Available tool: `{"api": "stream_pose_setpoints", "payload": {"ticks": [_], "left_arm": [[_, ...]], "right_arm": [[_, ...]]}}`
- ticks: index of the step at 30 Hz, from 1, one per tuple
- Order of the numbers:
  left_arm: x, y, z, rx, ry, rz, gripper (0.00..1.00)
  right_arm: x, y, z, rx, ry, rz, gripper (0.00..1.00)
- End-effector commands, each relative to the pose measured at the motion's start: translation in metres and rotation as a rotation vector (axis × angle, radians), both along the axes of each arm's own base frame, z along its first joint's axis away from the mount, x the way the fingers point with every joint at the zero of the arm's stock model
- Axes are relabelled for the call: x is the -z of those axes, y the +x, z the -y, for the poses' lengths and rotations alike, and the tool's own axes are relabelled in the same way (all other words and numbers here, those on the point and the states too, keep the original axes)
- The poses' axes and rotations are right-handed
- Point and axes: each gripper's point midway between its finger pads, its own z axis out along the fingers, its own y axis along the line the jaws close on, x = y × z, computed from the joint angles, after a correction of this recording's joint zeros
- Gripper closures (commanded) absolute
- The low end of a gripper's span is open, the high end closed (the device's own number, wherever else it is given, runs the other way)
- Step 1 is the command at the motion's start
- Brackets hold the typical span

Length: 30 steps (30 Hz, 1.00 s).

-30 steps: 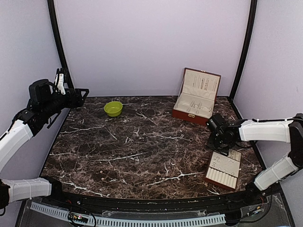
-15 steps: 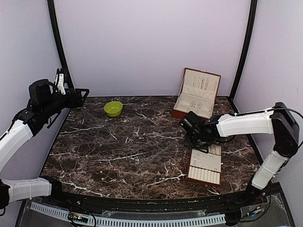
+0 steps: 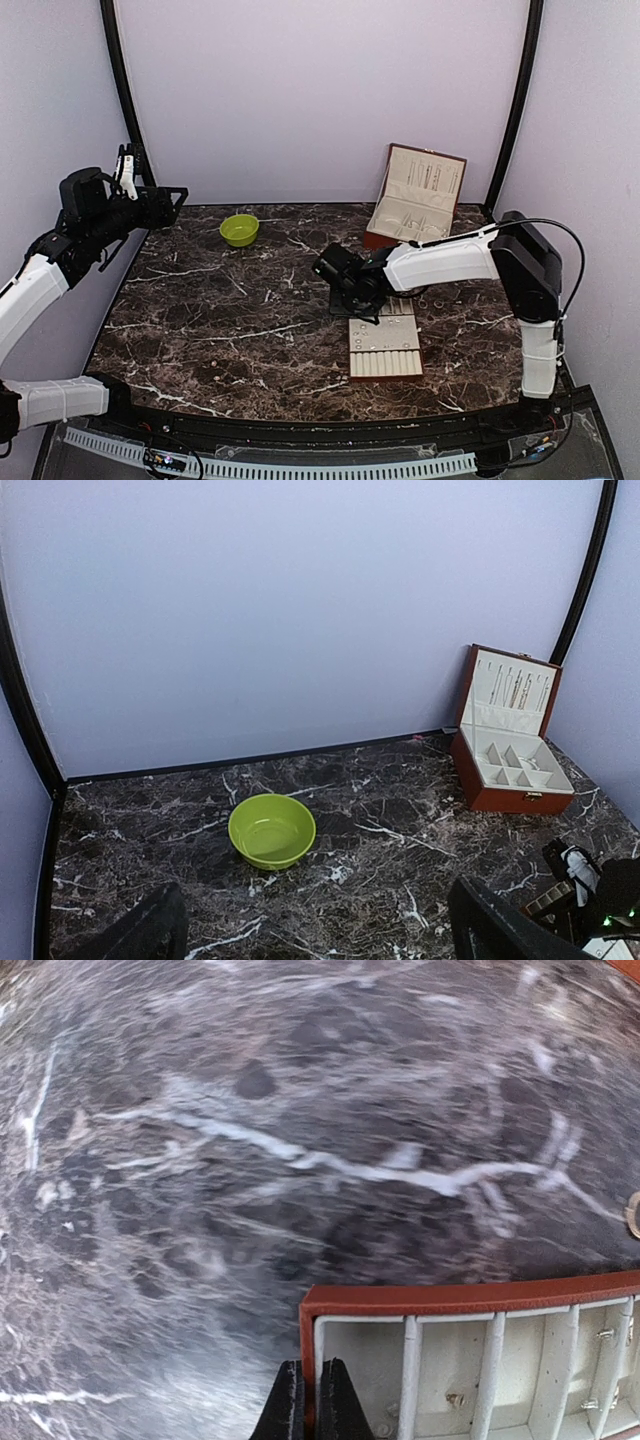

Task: Organize the mixed jewelry
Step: Place the compartment layer at the center of the board.

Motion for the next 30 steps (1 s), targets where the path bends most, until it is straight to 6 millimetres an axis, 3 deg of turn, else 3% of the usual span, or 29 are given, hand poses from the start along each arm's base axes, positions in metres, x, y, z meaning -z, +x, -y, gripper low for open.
{"api": "stream_pose_setpoints", "payload": {"ticks": [1, 13, 20, 30], "left_arm": [[-0.009, -0.005, -0.002, 0.000, -0.014, 0.036, 0.07], [-0.009, -0.005, -0.002, -0.004, -0.011, 0.039, 0.07], [-0.009, -0.005, -0.003, -0.006, -0.009, 0.038, 0.07], [-0.008, -0.004, -0.004, -0.015, -0.005, 0.039, 0.07]], "right_arm": [[0.002, -0.002, -0.037, -0.078, 0.042, -0.020, 1.00], [0.015, -0.001, -0.057, -0.134, 0.034, -0.044, 0.99], [0.016, -0.001, -0.063, -0.158, 0.041, -0.053, 0.80], [-0.010, -0.001, -0.071, -0.185, 0.097, 0.009, 0.66]]}}
